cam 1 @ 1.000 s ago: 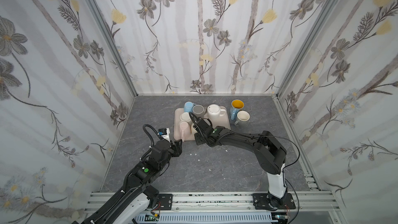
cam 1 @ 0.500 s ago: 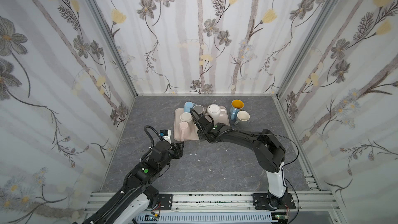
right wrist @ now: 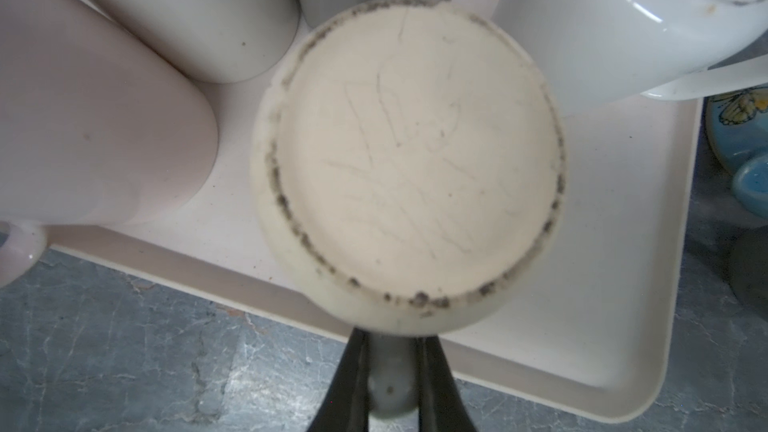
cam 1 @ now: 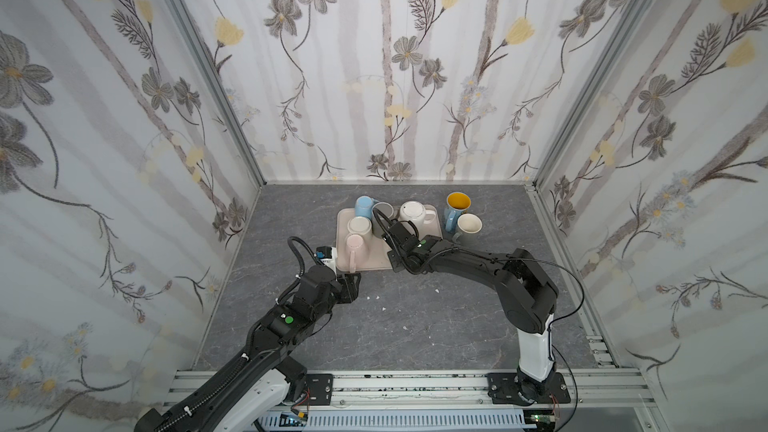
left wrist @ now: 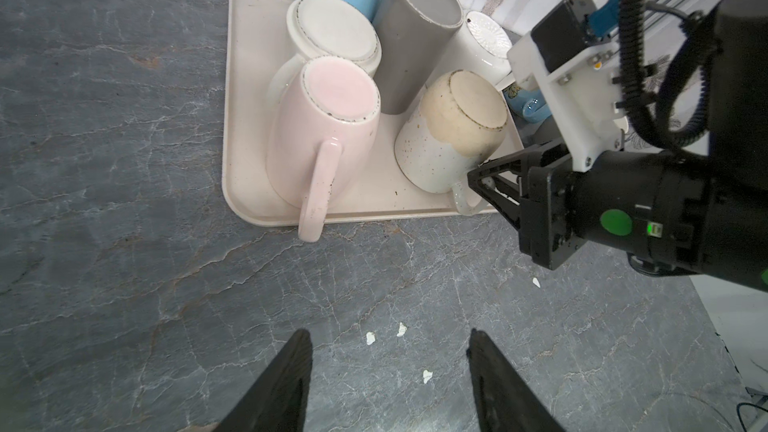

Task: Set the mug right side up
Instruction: 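Close the right gripper on the cream mug handle while the left gripper approaches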

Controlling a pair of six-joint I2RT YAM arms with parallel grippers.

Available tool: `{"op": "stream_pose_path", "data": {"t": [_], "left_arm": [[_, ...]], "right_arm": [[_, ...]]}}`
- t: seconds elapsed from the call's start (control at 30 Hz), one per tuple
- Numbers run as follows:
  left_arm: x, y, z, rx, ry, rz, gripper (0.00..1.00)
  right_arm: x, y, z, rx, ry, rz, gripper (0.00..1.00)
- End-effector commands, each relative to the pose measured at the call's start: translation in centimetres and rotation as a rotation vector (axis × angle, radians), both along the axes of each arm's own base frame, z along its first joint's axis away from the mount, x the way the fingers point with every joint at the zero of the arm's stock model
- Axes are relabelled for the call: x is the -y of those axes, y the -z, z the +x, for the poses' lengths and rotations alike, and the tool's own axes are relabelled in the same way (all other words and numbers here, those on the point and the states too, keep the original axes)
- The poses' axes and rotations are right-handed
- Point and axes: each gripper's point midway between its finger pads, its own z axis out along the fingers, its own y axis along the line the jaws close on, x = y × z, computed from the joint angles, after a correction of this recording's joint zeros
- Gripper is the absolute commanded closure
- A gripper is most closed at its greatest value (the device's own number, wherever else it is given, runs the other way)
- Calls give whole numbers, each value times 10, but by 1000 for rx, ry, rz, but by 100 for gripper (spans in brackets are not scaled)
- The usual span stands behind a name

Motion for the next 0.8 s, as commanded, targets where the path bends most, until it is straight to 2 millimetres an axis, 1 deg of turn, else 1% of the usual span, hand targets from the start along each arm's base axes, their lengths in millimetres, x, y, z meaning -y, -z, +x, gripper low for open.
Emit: {"op": "stream_pose_path", "data": {"t": [0.0,0.07,0.17,0.2,0.23,0.33,0.5,0.6,0.73,0.77], "left_arm": [[11,-10,4,6,17,-63,42],[16,-11,5,1,26,-75,43],[26,-14,6,3,41,-94,43],[31,-15,6,3,50,-100,44],[35,-16,6,5,56,-105,44],[48,-16,3,7,76,-109,44],[69,-4,-1,-10,113,-128,44],[82,2,-3,-28,142,-135,44],[98,3,-2,-40,177,-132,43],[102,3,-2,-38,190,-134,42]], "right_arm": [[12,-15,10,61,29,-1,100],[16,-19,9,70,33,15,100],[15,-29,5,92,14,57,100],[24,-32,11,102,34,75,100],[28,-34,12,106,39,90,100],[33,-40,9,112,49,141,100],[43,-50,5,131,61,209,100],[44,-56,1,141,53,277,100],[44,-65,0,137,43,389,100],[43,-70,-1,139,30,428,100]]}}
